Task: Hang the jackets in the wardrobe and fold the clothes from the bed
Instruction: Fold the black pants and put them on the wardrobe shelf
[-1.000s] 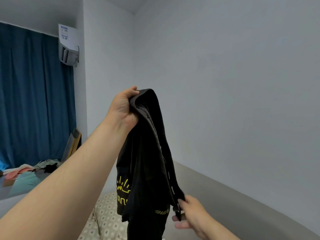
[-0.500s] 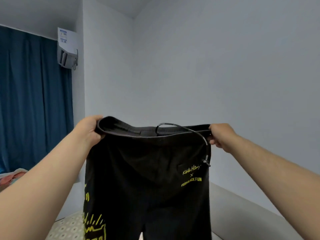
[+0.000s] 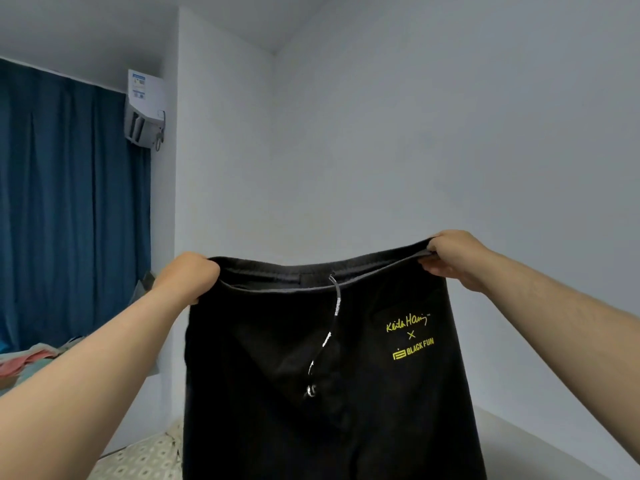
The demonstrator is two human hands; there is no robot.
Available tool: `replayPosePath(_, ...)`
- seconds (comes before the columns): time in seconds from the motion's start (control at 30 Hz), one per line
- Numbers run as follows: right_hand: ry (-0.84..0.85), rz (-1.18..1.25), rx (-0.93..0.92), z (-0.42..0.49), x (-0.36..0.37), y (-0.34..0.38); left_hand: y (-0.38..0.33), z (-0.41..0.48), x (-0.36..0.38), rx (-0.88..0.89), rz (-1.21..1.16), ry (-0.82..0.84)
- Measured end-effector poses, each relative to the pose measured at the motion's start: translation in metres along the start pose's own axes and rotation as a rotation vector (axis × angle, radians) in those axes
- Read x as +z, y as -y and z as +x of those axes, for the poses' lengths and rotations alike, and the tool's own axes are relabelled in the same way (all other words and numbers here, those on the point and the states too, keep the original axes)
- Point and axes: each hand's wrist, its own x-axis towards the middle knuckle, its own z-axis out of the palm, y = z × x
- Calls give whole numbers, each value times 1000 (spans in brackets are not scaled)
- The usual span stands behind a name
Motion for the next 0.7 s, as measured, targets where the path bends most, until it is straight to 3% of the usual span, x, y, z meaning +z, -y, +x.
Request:
replayPosePath(0.1, 92, -77, -147, -6, -7, -2, -3, 8, -3, -86, -221, -14)
replayPosePath(0.2, 197, -86, -189, -7, -18, -6, -1, 4, -10, -183, -565, 88)
replayPosePath(0.27, 254, -73, -195, -7, -23, -7, 3, 1, -13, -194, -666, 155)
replayPosePath(0.37, 104, -124, -273, -9, -22, -6, 2, -2, -16, -119, -699, 346)
replayPosePath(0.43, -4, -117, -289, -8, -22, -5, 2, -5, -21, -20, -619, 545)
replayPosePath(0.5, -27, -103, -256, -4, -24, -8, 6, -5, -22, 98, -475, 623)
replayPosePath(0.7, 84, 92, -102, -2, -23, -13, -2, -10, -11, 195, -308, 174)
